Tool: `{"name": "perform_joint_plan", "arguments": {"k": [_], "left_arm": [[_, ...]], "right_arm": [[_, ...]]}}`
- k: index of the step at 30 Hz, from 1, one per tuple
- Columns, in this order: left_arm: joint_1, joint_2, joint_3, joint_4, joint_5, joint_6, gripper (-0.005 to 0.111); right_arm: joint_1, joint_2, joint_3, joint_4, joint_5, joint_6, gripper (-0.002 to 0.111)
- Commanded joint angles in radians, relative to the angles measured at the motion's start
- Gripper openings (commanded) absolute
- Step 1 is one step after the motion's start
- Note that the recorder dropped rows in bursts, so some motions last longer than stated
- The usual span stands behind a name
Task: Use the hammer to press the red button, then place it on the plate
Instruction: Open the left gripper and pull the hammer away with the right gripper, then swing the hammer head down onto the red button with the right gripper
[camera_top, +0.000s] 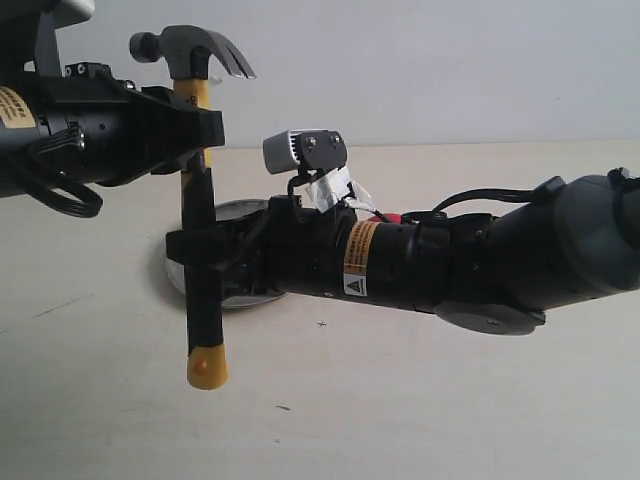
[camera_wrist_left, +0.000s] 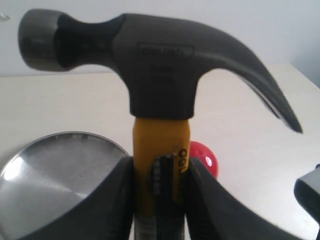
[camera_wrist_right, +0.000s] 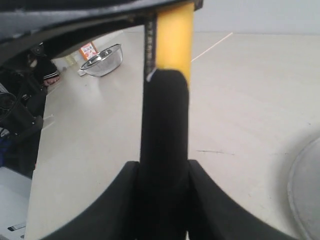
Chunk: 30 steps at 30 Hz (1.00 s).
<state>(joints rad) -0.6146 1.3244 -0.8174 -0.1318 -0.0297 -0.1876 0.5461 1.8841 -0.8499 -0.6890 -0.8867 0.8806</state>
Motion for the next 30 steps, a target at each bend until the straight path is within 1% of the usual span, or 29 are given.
{"name": "perform_joint_plan", "arguments": {"k": [1,3,7,8,10,12,14,15,17,18,19,20,21,23,24,27,28,30], "left_arm": [[-0.003,-0.019,-0.007,-0.007,-0.057,0.027,0.025],[-0.003,-0.019,-0.007,-0.007,-0.056,0.027,0.040],[-0.003,-0.019,-0.007,-0.007,-0.054,0.028,0.062],[-0.003,-0.023,-0.007,-0.007,-0.054,0.029,0.064],[0.008,-0.048,-0.007,-0.007,-0.037,0.031,0.063],[0.020,-0.105,-0.007,-0.005,0.030,0.060,0.060],[0.031,-0.152,-0.007,-0.005,0.092,0.077,0.054],[0.037,-0.197,0.006,-0.005,0.127,0.079,0.047],[0.037,-0.278,0.058,-0.003,0.126,0.084,0.031],[0.037,-0.345,0.112,0.001,0.102,0.105,0.014],[0.037,-0.384,0.147,0.001,0.081,0.119,0.004],[0.037,-0.424,0.185,0.003,0.054,0.139,0.000],[0.037,-0.455,0.219,0.003,0.030,0.144,0.000],[0.037,-0.584,0.397,0.003,-0.156,0.173,0.000],[0.037,-0.617,0.442,0.003,-0.215,0.178,0.000],[0.037,-0.696,0.608,-0.010,-0.447,0.207,0.000],[0.037,-0.717,0.655,-0.040,-0.517,0.215,0.000],[0.037,-0.754,0.732,-0.136,-0.614,0.230,0.000]], "right_arm": [[0.000,0.002,-0.006,0.002,0.000,0.006,0.000],[0.000,0.002,-0.006,0.007,0.000,0.006,0.000],[0.000,0.002,-0.006,0.051,-0.016,0.011,0.000],[0.000,0.002,-0.006,0.062,-0.026,0.014,0.000],[0.000,0.002,-0.004,0.120,-0.047,0.040,0.000],[0.000,0.000,-0.004,0.178,-0.033,0.043,0.000],[0.000,-0.008,-0.004,0.213,-0.003,0.037,0.000],[0.000,-0.018,-0.004,0.240,0.041,0.028,0.000],[0.000,-0.041,-0.004,0.264,0.109,-0.004,0.000],[0.000,-0.077,-0.004,0.269,0.177,-0.044,0.000],[0.000,-0.101,-0.004,0.267,0.214,-0.071,0.000],[0.000,-0.121,-0.004,0.265,0.241,-0.107,0.000],[0.000,-0.152,-0.004,0.265,0.278,-0.136,0.000],[0.000,-0.271,-0.004,0.265,0.447,-0.198,0.000],[0.000,-0.307,-0.004,0.265,0.495,-0.203,0.000],[0.000,-0.403,-0.004,0.265,0.637,-0.224,0.000],[0.000,-0.436,-0.004,0.265,0.678,-0.232,0.000],[0.000,-0.504,-0.004,0.265,0.799,-0.253,0.000]]}}
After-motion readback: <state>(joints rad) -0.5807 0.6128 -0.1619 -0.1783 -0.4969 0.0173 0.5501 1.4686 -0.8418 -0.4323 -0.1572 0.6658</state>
